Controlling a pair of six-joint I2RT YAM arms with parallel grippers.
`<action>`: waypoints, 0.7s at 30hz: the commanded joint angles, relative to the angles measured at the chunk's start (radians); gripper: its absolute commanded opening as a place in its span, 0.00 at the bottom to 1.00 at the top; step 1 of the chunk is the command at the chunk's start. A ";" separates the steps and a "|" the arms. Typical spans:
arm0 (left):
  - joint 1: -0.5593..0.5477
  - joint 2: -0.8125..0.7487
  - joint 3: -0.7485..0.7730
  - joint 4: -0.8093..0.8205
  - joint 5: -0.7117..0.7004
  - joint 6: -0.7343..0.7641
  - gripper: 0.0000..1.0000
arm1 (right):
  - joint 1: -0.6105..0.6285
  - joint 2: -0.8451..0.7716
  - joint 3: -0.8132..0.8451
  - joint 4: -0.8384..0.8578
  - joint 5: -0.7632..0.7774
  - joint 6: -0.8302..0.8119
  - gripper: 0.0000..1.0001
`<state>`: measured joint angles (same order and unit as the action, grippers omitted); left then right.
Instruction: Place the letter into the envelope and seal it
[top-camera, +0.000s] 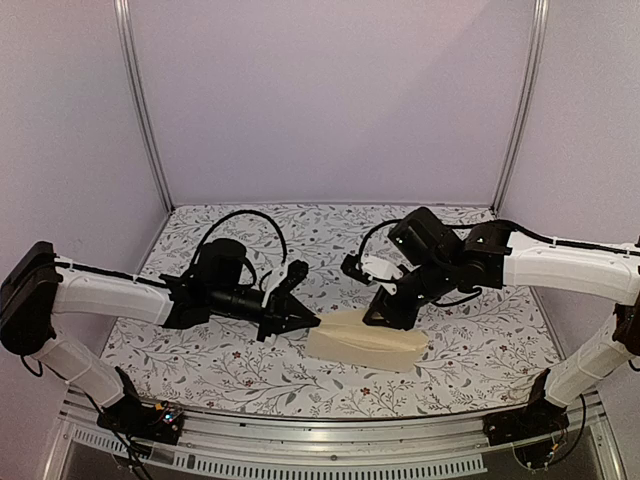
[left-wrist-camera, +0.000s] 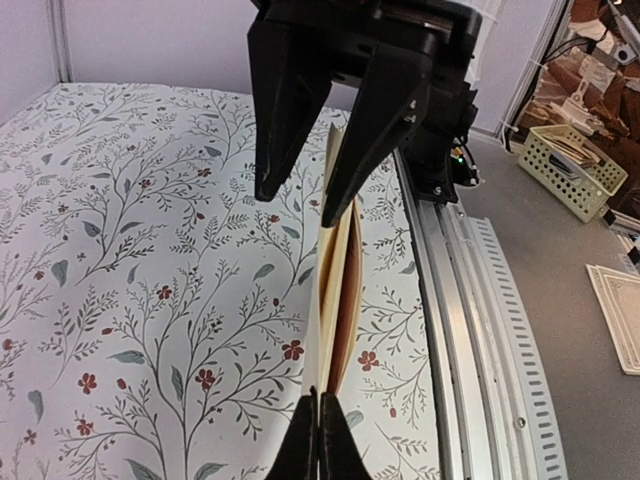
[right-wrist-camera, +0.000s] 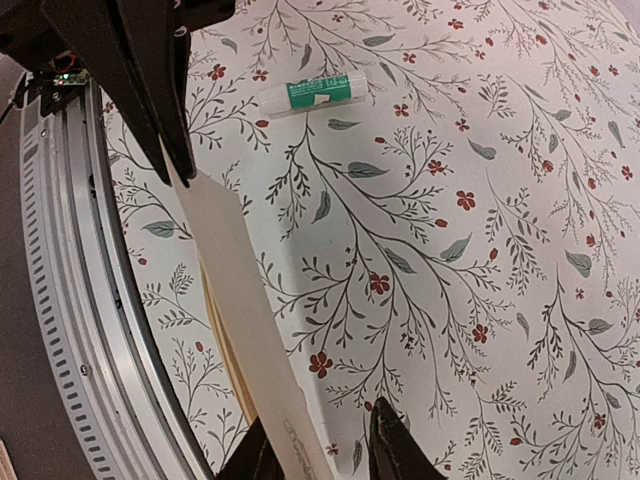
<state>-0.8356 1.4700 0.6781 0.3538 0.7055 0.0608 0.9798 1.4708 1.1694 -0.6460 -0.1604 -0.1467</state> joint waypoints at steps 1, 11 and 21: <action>0.016 -0.007 -0.002 0.003 -0.008 0.007 0.00 | -0.007 0.008 0.007 0.006 -0.019 -0.007 0.32; 0.025 -0.021 -0.006 0.019 -0.031 -0.029 0.00 | -0.007 0.001 0.010 0.029 -0.042 -0.002 0.00; 0.027 -0.132 -0.046 0.046 -0.156 -0.104 0.57 | -0.007 -0.064 -0.027 0.130 -0.049 0.102 0.00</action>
<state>-0.8207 1.4025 0.6613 0.3656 0.6250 -0.0086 0.9787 1.4605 1.1633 -0.5858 -0.1963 -0.1070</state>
